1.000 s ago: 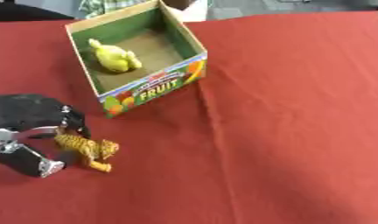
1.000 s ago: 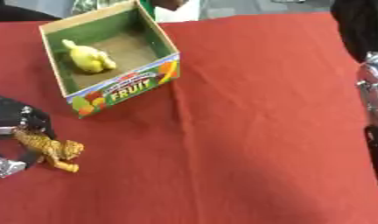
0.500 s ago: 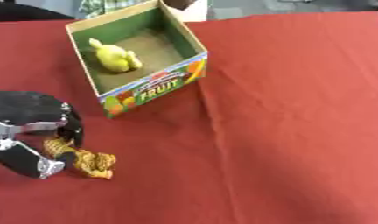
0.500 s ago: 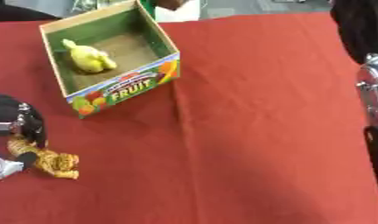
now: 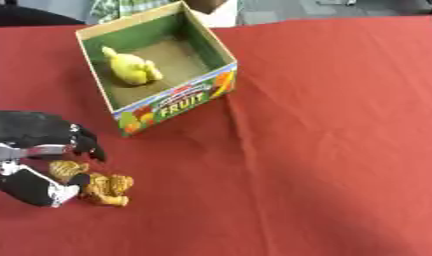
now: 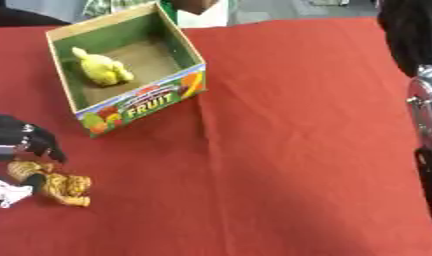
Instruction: Pick up objects on the table and place them in the box.
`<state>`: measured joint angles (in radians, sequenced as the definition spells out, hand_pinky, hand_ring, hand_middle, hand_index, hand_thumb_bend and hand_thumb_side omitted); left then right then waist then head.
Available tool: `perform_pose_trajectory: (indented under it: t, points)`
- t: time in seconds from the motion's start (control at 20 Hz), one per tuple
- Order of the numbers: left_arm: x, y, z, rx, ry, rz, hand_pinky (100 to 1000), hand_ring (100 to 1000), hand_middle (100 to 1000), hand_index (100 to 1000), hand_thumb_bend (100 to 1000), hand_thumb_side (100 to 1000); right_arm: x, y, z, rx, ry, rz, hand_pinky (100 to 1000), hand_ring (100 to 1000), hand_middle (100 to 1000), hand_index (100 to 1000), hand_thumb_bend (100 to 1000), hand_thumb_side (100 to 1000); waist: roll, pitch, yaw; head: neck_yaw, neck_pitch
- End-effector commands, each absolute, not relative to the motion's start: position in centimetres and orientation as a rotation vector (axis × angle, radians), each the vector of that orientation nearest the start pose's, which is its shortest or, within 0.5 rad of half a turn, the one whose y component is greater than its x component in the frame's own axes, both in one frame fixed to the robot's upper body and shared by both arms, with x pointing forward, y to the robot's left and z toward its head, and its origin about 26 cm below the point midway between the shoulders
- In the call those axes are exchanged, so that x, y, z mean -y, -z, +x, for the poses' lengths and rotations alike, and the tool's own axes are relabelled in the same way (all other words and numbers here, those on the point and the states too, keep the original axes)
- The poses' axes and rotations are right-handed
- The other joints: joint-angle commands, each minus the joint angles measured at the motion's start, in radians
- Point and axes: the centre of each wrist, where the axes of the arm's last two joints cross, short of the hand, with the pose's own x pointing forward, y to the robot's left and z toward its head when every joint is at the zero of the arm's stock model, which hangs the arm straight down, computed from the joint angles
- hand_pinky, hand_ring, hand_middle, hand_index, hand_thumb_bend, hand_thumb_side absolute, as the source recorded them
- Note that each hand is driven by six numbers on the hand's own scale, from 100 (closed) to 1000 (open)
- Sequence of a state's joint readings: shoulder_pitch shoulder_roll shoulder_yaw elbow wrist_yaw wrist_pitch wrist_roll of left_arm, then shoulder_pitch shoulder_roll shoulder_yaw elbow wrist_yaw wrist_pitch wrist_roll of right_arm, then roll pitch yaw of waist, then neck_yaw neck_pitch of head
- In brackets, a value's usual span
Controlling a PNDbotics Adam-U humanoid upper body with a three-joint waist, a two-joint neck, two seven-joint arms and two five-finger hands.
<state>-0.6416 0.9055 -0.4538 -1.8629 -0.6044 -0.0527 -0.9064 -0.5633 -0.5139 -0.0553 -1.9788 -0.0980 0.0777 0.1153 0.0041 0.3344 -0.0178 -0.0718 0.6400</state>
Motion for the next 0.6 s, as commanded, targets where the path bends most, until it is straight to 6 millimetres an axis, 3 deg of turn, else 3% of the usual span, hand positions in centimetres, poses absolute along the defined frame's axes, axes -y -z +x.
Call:
perform_pose_trajectory:
  t: [0.05, 0.3, 0.6]
  points:
    - [-25.15, -25.89, 32.86, 1.041, 2.189, 0.748, 541, 794, 839, 970, 344, 520, 27.48, -30.63, 30.45, 2.427, -0.626, -0.210, 934, 808, 706, 854, 100, 1000, 0.000, -0.016, 0.000, 0.003, -0.014]
    - [-25.13, -25.94, 32.89, 1.036, 2.210, 0.767, 571, 820, 866, 997, 422, 589, 27.47, -30.56, 30.46, 2.421, -0.628, -0.209, 935, 808, 705, 855, 100, 1000, 0.001, -0.015, 0.003, 0.001, -0.016]
    - [-25.12, -26.65, 32.69, 1.060, 2.207, 0.798, 574, 820, 862, 989, 363, 597, 27.45, -30.42, 30.48, 2.412, -0.629, -0.207, 937, 808, 704, 855, 100, 1000, 0.001, -0.015, 0.005, -0.001, -0.019]
